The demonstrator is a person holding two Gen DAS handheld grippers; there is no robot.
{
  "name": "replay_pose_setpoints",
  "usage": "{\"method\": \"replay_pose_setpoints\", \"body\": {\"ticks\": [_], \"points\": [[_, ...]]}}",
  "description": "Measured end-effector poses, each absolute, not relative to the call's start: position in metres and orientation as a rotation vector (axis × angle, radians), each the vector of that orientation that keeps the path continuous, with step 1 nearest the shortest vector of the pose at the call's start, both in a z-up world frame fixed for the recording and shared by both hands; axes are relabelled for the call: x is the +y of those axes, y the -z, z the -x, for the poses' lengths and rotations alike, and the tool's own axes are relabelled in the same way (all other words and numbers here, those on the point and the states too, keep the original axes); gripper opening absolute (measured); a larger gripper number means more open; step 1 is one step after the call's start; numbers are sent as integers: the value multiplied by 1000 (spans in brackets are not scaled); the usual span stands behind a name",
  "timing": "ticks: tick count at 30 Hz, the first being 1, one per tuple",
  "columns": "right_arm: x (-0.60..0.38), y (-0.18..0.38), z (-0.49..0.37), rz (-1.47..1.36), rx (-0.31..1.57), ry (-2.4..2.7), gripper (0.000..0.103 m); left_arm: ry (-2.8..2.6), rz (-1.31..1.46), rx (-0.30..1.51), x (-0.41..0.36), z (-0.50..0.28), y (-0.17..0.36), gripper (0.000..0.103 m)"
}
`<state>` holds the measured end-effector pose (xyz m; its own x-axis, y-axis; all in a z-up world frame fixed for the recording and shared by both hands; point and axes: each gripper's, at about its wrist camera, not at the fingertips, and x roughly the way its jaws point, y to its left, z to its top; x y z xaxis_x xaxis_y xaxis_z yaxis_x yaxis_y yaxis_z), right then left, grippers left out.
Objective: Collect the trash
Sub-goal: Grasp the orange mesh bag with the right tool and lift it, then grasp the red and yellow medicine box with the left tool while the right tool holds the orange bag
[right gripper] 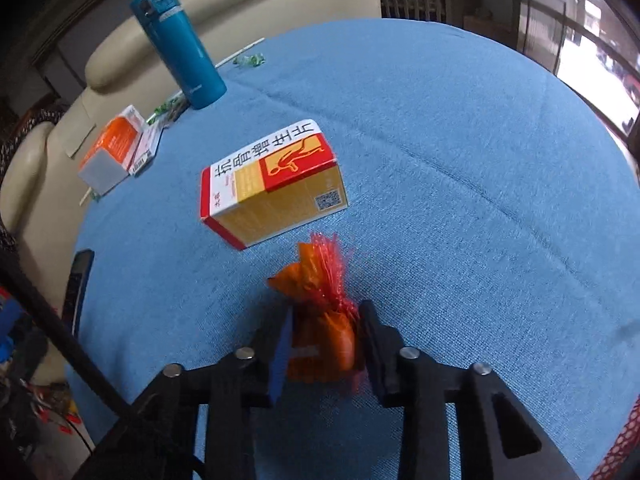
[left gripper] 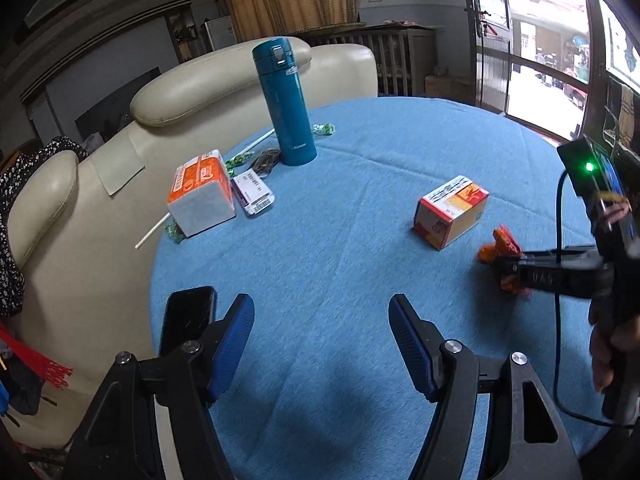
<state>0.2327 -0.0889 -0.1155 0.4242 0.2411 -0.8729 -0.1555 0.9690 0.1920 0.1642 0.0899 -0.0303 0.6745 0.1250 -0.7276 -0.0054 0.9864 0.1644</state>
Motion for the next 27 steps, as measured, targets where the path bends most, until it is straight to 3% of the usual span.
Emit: {"method": "replay_pose_setpoints", "body": {"ticks": [27], "points": [[-276,81,-82,-367,922,-125,29,106,-291,806,-54,-151,14,71]]}}
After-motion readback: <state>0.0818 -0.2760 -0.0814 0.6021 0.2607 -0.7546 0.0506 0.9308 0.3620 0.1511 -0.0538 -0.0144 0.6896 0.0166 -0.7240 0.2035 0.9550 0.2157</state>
